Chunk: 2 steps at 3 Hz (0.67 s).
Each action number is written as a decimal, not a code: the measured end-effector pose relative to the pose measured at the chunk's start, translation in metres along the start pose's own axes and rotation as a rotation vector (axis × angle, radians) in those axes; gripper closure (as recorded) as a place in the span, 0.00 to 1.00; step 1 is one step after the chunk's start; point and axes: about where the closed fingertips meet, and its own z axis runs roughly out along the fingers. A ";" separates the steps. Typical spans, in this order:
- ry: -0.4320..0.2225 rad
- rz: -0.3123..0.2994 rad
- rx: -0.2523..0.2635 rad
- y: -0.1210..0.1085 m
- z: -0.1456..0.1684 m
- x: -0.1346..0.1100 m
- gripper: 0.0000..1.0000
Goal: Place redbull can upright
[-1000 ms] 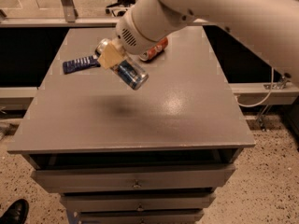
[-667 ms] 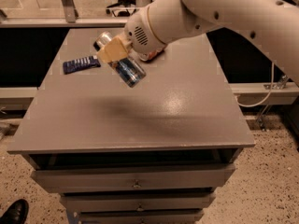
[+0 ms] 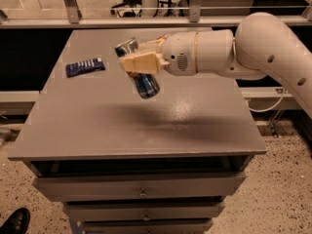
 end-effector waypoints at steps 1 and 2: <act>0.012 -0.049 -0.003 0.005 0.006 -0.004 1.00; -0.007 -0.043 0.008 0.009 0.001 -0.003 1.00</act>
Offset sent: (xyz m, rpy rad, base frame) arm -0.0164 -0.0098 0.0097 0.0118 -0.1058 -0.0204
